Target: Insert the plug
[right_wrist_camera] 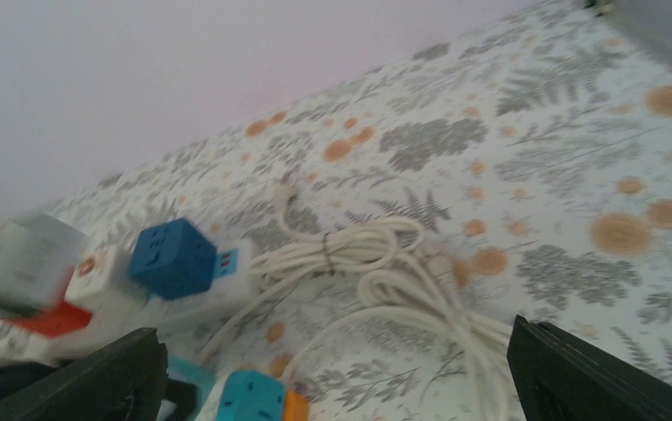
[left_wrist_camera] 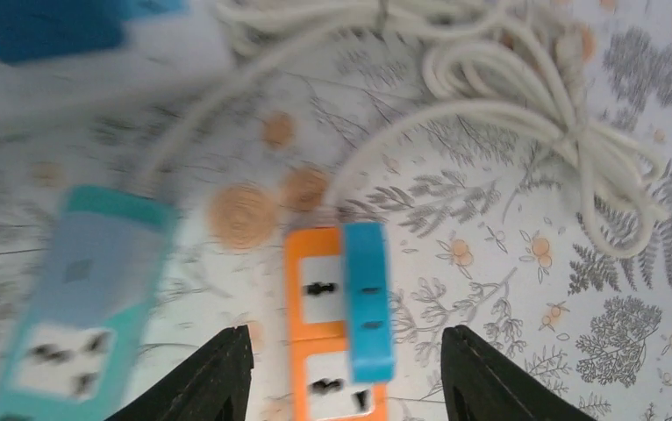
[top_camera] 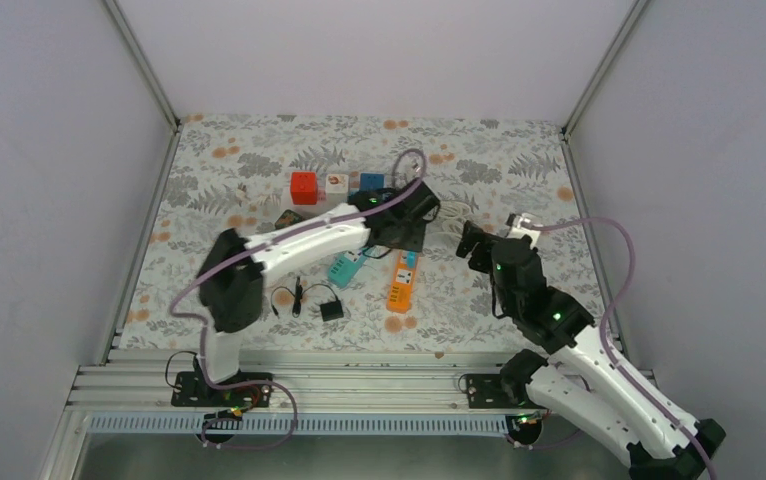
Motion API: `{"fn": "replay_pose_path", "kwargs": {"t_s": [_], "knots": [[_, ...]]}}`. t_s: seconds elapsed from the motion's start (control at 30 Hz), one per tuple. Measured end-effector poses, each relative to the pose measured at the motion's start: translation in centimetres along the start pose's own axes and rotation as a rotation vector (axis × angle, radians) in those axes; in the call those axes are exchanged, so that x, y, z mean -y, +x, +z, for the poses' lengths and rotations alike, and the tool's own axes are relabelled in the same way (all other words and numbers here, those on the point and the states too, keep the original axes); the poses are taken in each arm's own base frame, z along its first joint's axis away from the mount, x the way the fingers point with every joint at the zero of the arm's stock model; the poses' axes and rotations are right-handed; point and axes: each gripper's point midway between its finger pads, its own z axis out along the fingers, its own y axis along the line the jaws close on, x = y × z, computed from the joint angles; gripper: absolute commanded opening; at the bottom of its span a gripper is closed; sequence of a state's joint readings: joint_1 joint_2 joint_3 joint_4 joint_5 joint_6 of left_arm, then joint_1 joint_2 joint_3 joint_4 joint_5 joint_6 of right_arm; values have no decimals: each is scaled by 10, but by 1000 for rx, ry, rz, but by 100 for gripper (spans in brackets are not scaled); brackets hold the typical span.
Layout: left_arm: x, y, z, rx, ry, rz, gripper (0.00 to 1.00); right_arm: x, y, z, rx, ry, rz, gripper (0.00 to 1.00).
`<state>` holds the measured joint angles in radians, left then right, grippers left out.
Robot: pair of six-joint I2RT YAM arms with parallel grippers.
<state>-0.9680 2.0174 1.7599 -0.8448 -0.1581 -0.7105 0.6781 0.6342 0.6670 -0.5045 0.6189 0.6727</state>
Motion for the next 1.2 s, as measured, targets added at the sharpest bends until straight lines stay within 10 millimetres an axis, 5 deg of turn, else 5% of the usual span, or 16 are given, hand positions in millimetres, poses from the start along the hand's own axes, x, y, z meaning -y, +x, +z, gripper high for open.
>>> {"fn": "replay_pose_path", "kwargs": {"t_s": [0.1,0.3,0.4,0.63,0.73,1.0,1.2], "knots": [[-27,-13,-41,111,3,-36,57,-21,13,10,-69,-75,-48,94],[-148,-39,-121,410,-56,-243,64,-79,72,33,-280,-198,-191,96],[-185,-36,-147,505,-96,-298,67,-114,106,28,-357,-264,-288,98],[-217,-29,-186,646,-126,-314,74,-195,163,16,-445,-379,-431,100],[-231,-21,-197,685,-149,-319,76,-212,196,15,-490,-391,-482,100],[-255,2,-202,716,-176,-335,76,-220,283,20,-653,-375,-598,92],[-257,7,-191,688,-172,-318,76,-216,309,21,-729,-367,-617,91]]}}
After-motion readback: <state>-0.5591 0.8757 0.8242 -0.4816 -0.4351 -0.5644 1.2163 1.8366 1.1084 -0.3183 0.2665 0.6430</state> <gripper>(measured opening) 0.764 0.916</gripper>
